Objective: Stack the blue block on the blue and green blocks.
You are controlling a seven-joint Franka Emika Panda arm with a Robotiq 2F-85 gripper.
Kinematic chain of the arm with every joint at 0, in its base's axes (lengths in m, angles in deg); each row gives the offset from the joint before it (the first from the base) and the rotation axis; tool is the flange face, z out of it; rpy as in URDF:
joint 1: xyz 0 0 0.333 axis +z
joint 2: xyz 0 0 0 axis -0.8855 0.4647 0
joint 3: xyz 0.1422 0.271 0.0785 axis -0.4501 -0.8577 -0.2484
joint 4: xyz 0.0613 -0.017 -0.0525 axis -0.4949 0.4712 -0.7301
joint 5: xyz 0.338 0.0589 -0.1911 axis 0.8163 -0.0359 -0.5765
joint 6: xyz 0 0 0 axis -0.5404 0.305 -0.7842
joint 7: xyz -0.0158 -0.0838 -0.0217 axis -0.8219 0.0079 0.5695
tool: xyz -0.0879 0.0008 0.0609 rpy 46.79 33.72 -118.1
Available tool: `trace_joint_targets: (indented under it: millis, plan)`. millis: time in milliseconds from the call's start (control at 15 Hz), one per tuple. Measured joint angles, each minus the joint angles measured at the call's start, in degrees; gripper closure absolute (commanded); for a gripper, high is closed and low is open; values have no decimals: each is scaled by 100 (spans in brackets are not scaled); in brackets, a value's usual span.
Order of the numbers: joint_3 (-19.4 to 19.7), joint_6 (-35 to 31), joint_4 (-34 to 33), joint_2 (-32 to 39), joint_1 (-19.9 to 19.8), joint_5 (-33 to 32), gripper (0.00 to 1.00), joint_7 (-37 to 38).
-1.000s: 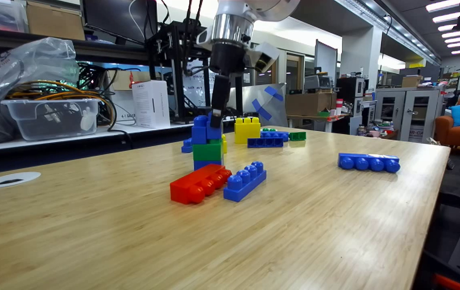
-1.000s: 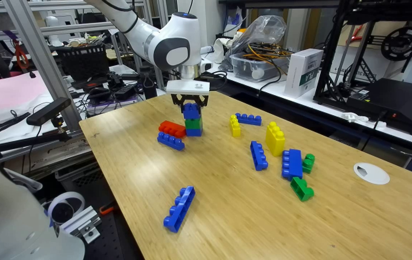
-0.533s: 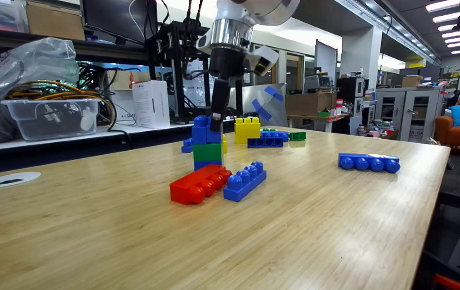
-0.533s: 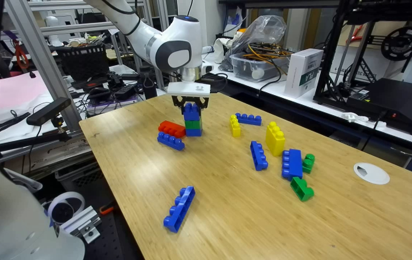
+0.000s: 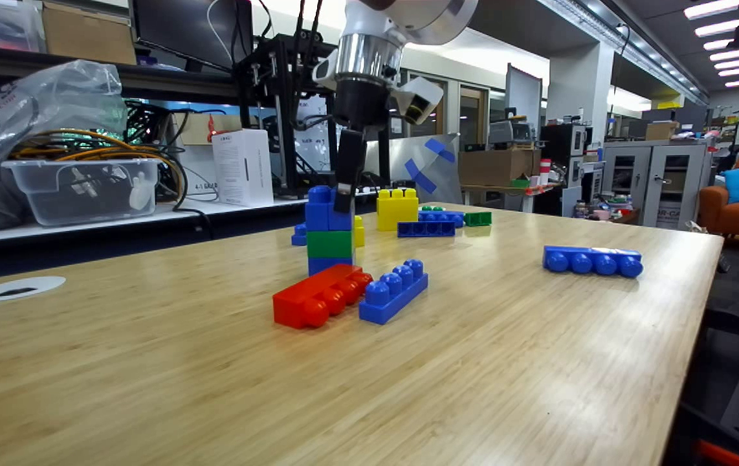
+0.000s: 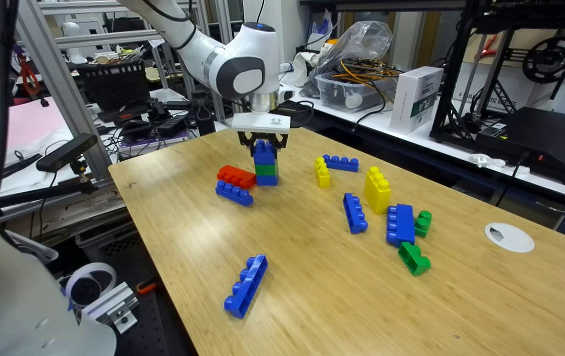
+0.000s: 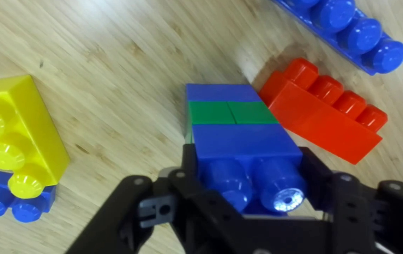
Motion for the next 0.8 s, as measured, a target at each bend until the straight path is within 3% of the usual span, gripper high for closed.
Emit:
trace_joint_targets:
  millis: [267,333,467,800]
  plan:
    - [0,0,-3,2,0,0,55,0]
    - [0,0,-3,2,0,0,16,0]
    - [-1,3,-3,3,0,0,2,0]
    - [-41,8,-10,-16,0,-4,0,0]
